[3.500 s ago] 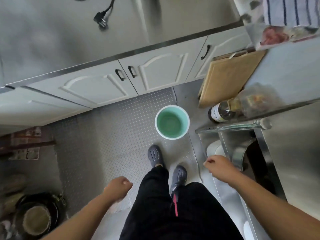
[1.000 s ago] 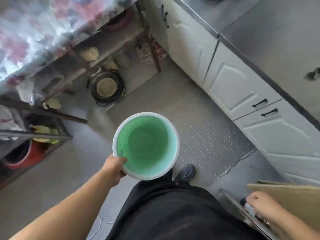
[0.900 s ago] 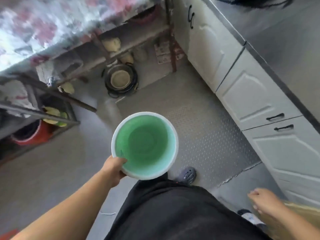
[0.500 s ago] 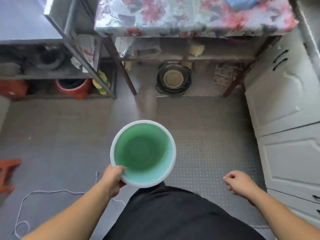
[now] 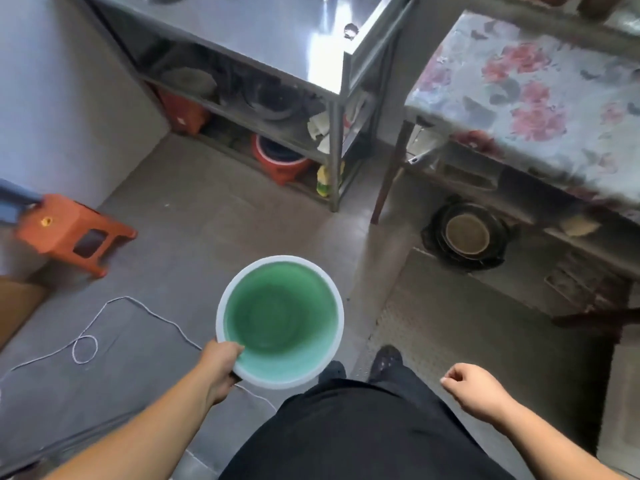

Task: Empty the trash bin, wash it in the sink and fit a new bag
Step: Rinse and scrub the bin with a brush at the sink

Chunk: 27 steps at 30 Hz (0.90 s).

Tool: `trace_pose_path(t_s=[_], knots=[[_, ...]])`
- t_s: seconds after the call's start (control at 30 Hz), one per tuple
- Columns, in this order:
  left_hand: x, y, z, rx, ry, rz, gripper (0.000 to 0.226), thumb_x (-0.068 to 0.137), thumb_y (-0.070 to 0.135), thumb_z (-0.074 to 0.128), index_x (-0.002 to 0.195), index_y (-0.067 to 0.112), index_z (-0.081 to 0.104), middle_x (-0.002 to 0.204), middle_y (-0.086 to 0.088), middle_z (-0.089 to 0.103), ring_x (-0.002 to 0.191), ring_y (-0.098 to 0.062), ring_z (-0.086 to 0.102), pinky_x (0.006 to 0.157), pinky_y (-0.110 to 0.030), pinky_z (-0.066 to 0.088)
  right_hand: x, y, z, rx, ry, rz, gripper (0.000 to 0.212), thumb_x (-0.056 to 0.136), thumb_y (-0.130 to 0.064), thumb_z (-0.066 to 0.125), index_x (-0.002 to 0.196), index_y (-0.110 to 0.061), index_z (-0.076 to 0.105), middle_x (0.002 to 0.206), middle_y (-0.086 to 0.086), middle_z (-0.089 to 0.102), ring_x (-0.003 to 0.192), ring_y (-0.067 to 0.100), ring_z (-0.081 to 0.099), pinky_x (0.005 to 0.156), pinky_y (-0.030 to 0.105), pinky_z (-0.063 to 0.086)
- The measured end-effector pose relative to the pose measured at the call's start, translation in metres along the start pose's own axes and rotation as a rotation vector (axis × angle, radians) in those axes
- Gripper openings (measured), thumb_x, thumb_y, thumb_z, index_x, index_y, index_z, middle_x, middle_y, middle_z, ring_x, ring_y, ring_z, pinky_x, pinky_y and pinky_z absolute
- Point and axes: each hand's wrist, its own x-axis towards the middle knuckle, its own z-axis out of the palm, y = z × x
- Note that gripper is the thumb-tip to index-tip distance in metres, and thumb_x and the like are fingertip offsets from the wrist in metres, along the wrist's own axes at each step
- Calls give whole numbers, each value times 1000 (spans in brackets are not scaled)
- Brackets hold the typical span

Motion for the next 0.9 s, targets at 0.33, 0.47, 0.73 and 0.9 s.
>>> trace_pose_path(t_s=[0.33, 0.47, 0.73, 0.9], knots=[[33, 63, 6, -349, 188, -130, 36, 93, -13, 42, 123, 4, 50, 103, -23, 64, 84, -39, 64, 64, -46, 54, 111, -43, -109, -211, -54, 38, 19, 86, -25, 64, 74, -11, 69, 51, 0, 68, 43, 12, 62, 51, 24, 52], [38, 102, 15, -430, 248, -163, 40, 93, -12, 44, 130, 0, 49, 115, -25, 63, 94, -40, 63, 68, -48, 54, 164, -115, -160, -316, -104, -62, 20, 88, -22, 64, 75, -8, 68, 54, 0, 66, 52, 16, 63, 58, 28, 51], [48, 163, 27, -567, 276, -175, 34, 95, -7, 45, 126, 6, 54, 101, -17, 69, 86, -34, 66, 64, -41, 54, 215, -349, -211, -480, -152, -421, 17, 91, -28, 61, 78, -19, 67, 80, -1, 70, 78, 17, 66, 73, 28, 52], [79, 192, 11, -626, 260, -213, 30, 96, -5, 47, 121, 8, 56, 102, -18, 70, 89, -35, 68, 66, -41, 56, 225, -481, -197, -457, -183, -532, 17, 88, -28, 59, 80, -15, 67, 73, 1, 72, 65, 14, 68, 59, 26, 52]])
